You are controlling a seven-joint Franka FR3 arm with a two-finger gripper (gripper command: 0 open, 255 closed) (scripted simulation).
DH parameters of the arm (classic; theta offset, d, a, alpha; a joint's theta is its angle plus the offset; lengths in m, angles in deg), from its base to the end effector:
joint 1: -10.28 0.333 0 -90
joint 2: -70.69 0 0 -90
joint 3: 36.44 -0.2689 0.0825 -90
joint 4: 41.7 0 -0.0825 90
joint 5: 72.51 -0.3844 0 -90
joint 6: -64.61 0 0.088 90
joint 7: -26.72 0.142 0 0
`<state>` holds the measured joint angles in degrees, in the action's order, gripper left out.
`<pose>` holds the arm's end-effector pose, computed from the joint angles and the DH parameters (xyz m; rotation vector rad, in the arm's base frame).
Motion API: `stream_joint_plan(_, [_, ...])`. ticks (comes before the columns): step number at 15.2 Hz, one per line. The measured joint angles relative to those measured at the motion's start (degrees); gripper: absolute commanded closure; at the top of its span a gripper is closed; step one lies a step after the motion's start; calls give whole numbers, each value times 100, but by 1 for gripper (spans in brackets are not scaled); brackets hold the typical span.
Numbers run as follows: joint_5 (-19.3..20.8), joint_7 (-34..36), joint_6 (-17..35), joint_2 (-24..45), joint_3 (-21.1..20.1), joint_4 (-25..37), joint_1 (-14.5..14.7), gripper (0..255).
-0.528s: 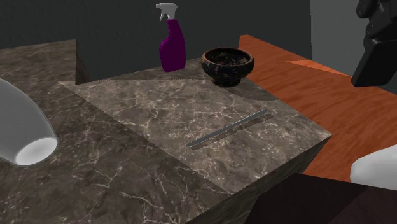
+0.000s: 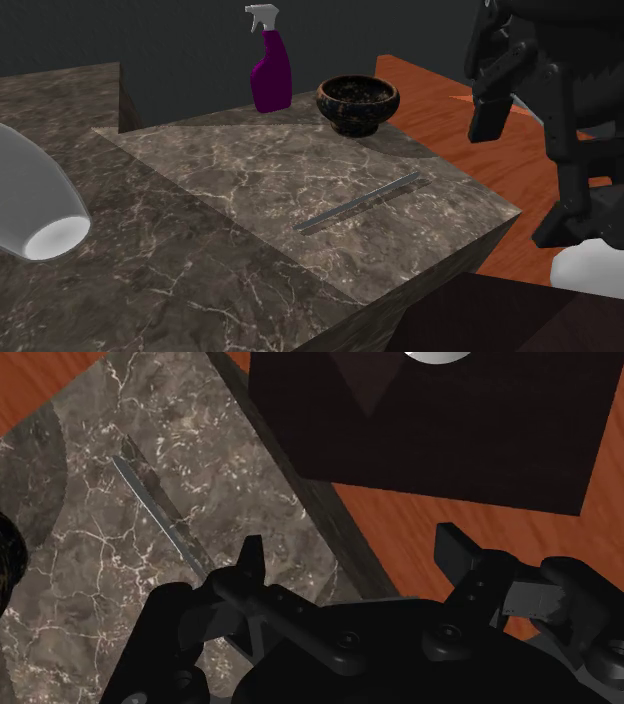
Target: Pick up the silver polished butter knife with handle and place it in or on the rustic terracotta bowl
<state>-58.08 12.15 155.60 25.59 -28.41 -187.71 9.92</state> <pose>0.3178 -0.0791 0.4332 2.9958 0.2769 -0.3017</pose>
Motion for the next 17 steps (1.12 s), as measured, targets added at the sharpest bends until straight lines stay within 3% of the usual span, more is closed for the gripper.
stream_joint_plan(10, [1072,-2197,1776,915,1644,-352,-44,0])
stream_joint_plan(17, [1161,-3846,3225,2357,2843,2,272,0])
